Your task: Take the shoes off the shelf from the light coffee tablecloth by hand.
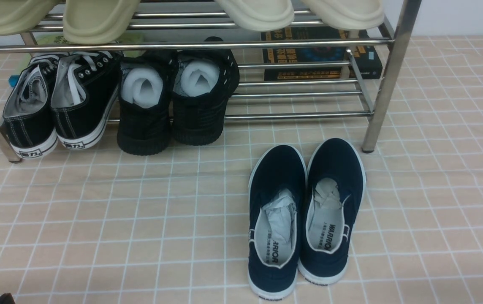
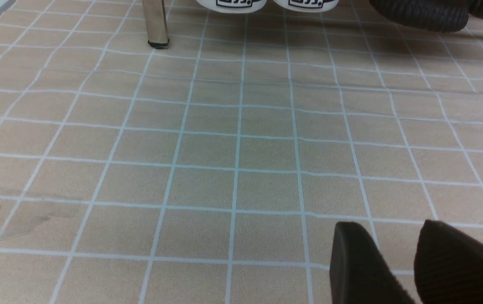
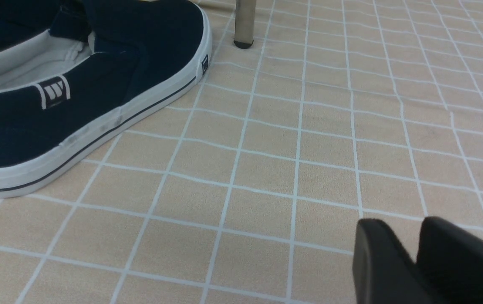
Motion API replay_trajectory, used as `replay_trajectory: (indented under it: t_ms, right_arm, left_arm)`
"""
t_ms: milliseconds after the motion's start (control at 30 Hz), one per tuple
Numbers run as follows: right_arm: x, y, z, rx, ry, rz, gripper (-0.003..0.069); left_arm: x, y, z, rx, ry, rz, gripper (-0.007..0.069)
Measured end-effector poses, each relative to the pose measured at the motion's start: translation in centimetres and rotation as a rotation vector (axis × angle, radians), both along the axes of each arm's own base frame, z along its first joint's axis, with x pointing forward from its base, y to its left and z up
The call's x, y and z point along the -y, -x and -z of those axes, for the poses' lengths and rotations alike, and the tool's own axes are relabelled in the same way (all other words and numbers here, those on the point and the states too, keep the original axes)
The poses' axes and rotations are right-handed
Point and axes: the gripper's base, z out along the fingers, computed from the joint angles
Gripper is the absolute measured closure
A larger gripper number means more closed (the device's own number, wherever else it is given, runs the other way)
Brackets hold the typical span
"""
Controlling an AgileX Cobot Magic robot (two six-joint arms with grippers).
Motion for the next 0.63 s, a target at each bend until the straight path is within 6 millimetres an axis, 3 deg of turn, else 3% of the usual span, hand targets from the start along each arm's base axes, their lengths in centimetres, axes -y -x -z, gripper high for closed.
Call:
replay_trajectory:
  t_ms: [633]
  right_arm:
    - [0.00,0.00,0.00,0.000,0.001,0.000,0.0473]
  left_arm:
    - [0.00,0.00,0.00,0.000,0.000,0.000,0.0385]
